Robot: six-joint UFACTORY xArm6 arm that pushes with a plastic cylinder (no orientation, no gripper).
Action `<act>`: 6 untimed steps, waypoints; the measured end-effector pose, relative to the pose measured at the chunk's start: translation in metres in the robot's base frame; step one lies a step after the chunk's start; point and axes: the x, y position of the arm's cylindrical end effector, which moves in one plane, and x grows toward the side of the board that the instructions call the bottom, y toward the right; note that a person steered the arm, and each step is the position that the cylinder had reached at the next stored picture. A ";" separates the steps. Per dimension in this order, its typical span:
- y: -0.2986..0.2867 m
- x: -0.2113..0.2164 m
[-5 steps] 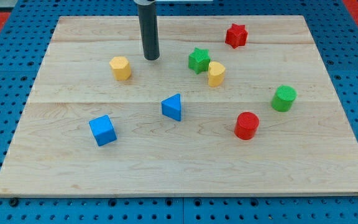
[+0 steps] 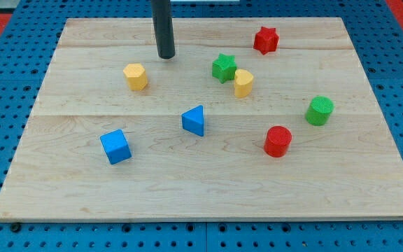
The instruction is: Move the green star to the bottom of the red star
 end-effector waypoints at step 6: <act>0.066 0.063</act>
